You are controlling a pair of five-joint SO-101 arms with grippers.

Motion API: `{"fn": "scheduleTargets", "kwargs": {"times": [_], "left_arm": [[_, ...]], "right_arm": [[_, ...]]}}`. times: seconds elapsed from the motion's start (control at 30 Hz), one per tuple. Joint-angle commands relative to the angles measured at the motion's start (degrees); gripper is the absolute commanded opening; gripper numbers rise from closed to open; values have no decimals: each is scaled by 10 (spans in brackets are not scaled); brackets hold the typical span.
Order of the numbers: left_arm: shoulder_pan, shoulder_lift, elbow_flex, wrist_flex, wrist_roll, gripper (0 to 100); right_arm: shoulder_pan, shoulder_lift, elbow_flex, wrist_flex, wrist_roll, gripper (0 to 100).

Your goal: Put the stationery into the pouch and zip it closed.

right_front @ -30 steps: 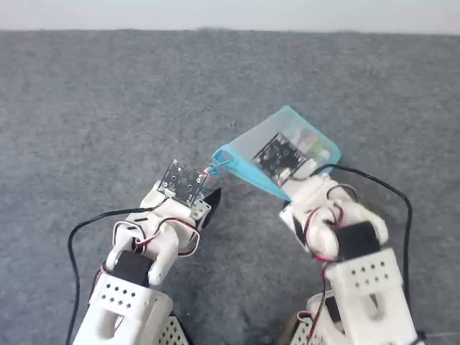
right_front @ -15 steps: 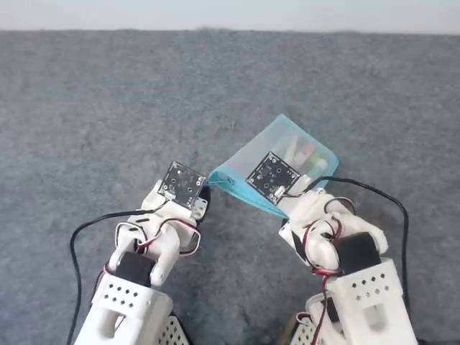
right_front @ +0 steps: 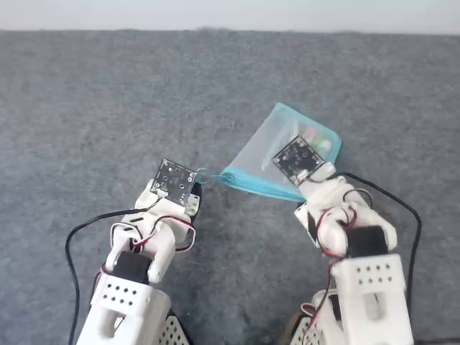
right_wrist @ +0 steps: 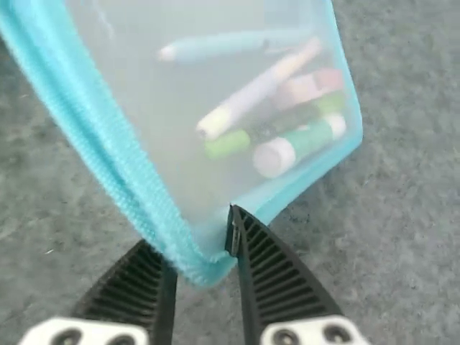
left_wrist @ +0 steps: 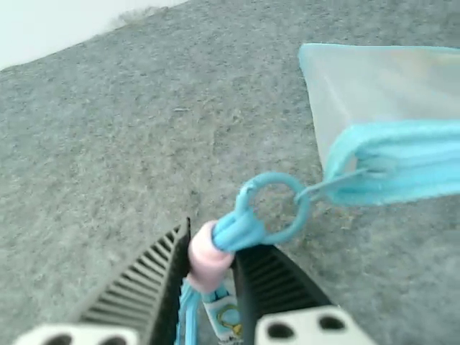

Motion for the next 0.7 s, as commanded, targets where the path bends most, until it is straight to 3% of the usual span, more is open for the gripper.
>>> {"fn": "scheduleTargets", "kwargs": {"times": [0.0, 0.13, 0.3, 0.5, 0.67], "left_arm": [[-33, -15, -13, -18, -4, 10], [-31, -12, -11, -18, -4, 10], [-31, -13, -11, -20, -4, 14], [4, -12, -5, -10, -4, 175], [40, -15, -3, 11, -4, 254]], "right_arm": [[65, 76, -6, -56, 4, 6], [61, 130, -7, -84, -5, 6], [24, 107, -7, -77, -78, 6], [-24, 22, -7, -1, -99, 12], [-69, -50, -5, 54, -98, 182]]}}
